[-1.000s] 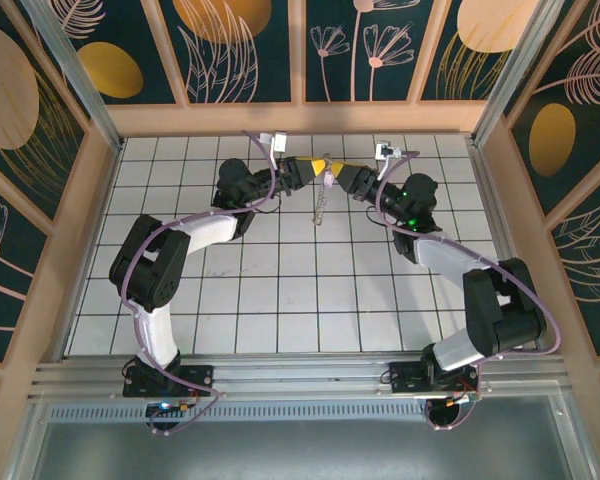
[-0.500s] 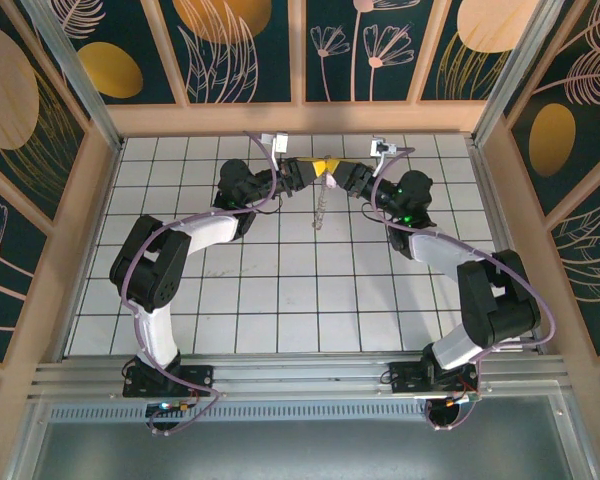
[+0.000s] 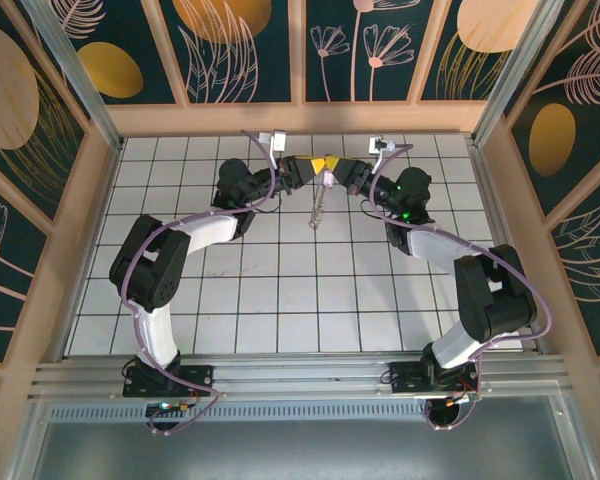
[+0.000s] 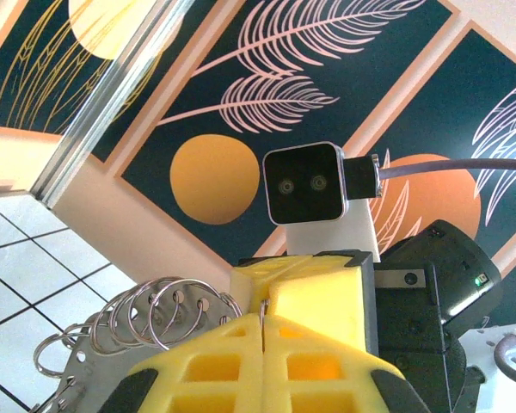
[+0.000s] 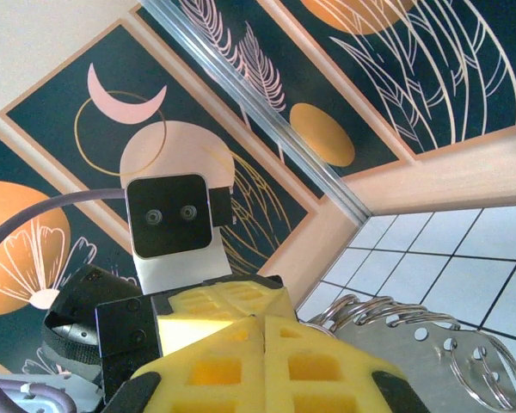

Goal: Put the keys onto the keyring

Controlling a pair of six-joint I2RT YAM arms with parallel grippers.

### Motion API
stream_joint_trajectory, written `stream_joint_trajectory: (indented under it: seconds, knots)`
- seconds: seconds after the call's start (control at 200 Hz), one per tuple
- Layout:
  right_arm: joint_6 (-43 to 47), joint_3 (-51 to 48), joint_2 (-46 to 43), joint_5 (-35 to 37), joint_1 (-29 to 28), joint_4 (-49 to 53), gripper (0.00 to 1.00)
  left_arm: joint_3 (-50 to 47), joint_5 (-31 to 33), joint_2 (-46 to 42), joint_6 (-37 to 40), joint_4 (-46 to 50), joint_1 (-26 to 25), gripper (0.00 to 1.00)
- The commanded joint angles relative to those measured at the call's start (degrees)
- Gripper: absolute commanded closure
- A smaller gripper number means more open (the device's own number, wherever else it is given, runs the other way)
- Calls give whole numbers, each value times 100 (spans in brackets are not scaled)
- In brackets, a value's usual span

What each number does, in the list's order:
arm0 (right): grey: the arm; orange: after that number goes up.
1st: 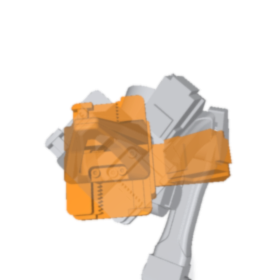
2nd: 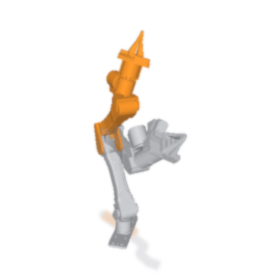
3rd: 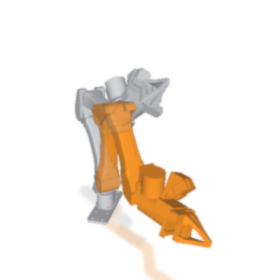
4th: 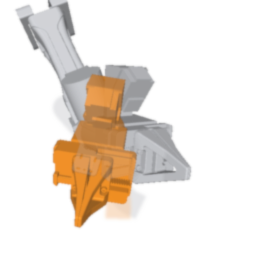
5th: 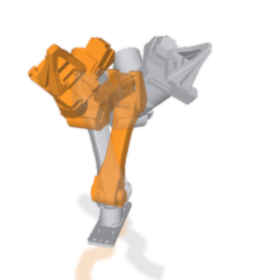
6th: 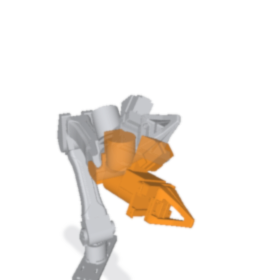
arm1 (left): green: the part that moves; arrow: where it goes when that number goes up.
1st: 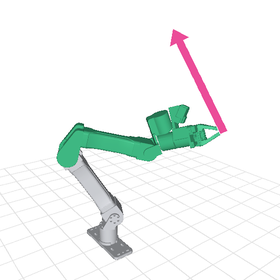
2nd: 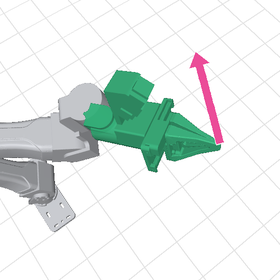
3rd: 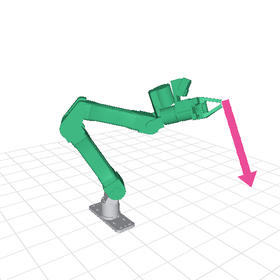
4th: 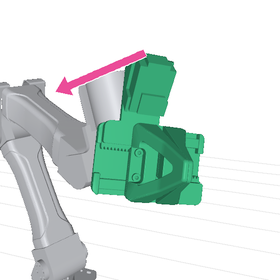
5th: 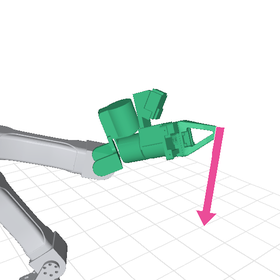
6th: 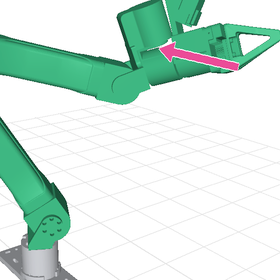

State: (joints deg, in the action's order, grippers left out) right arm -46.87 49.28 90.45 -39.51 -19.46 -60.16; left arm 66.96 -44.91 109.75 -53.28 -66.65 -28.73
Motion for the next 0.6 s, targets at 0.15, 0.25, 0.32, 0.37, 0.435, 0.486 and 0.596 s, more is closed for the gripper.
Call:
stream_joint_trajectory:
  seconds: [0.15,0.25,0.32,0.37,0.435,0.486,0.596]
  knots:
    - [222,435,58,-765,320,169,100,256,-170,-326,346,218,52,78]
    - [497,661,49,-1188,519,608,100,260,-237,-431,408,324,253,72]
    - [774,836,35,-1412,608,1001,100,359,-356,-478,530,590,378,68]
    - [973,971,49,-1565,660,1277,100,480,-500,-477,668,839,434,66]
    - [1254,1159,91,-1784,714,1655,100,671,-679,-464,931,1268,482,65]
    - [1477,1322,144,-1990,759,1967,100,828,-819,-454,1151,1618,500,64]
    - [2039,1682,280,-2353,828,2717,100,1146,-1135,-404,1634,2329,526,64]
